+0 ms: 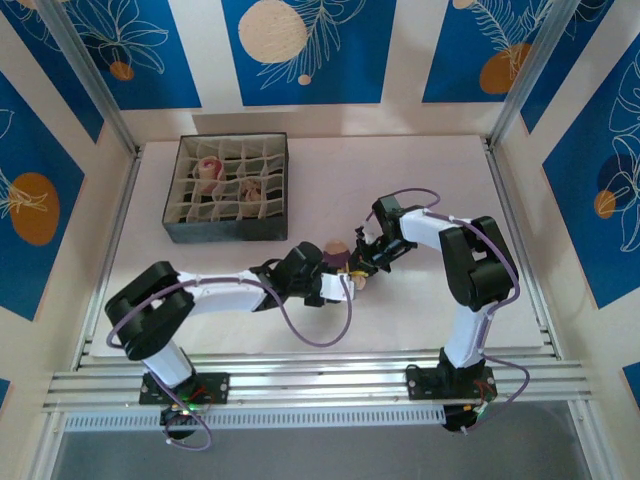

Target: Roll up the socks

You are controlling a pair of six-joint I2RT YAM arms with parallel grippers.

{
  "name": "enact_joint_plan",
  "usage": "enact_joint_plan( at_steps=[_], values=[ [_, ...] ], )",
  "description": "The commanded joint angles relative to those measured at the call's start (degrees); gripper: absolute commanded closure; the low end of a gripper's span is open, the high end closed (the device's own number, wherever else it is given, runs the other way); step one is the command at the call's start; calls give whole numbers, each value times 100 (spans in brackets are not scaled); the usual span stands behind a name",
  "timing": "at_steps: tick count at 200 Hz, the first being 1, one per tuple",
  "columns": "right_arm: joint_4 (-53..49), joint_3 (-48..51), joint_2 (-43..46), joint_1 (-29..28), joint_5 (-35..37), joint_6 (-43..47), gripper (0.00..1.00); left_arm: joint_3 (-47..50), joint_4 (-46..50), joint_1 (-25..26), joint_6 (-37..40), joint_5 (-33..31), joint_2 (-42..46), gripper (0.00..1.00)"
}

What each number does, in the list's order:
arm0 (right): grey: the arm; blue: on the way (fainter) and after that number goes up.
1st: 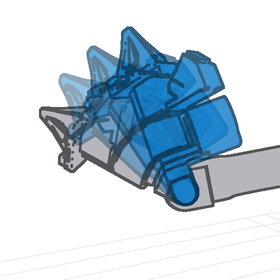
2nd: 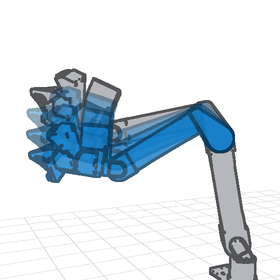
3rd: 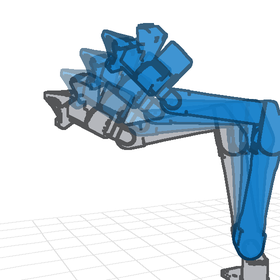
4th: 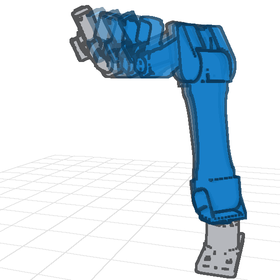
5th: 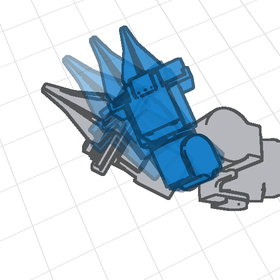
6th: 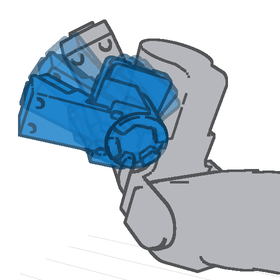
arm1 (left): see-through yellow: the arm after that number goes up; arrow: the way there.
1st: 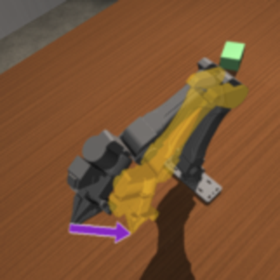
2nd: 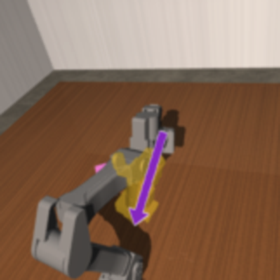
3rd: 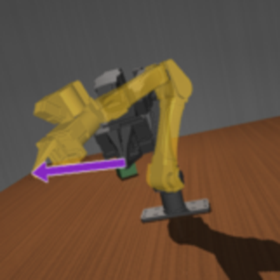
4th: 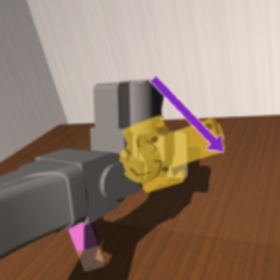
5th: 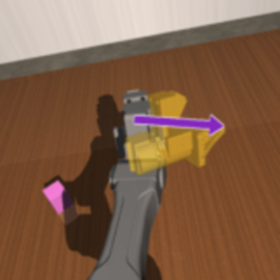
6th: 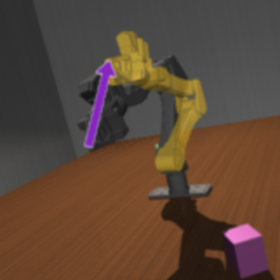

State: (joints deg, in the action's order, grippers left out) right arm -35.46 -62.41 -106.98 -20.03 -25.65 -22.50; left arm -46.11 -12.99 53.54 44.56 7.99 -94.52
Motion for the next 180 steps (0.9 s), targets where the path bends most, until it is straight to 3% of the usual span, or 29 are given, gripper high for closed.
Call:
enact_joint_plan(
  at_steps=[1, 58, 81, 97, 108, 149, 180],
  values=[
    [-448, 4, -322, -78, 443, 146, 100, 93, -434, 34, 256, -471, -346, 61],
    [-636, 47, -196, -55, 313, 228, 96, 49, -758, 43, 256, -1038, -1065, 62],
    [-645, 167, 0, 1, 176, 298, 83, 24, -558, 33, 226, -963, -1199, 78],
    [-615, 252, 229, 64, 57, 356, 67, -113, -111, -23, 78, -584, -1201, 95],
    [-555, 326, 466, 124, -22, 399, 60, -268, 276, -112, -133, -202, -1199, 100],
    [-89, 710, 1503, 550, -86, 368, 52, -1367, 2193, -631, -1492, 854, -1590, 100],
    [284, 947, 1813, 829, -128, 356, 50, -1685, 2587, -1053, -2339, 1999, -1818, 100]
  ],
)
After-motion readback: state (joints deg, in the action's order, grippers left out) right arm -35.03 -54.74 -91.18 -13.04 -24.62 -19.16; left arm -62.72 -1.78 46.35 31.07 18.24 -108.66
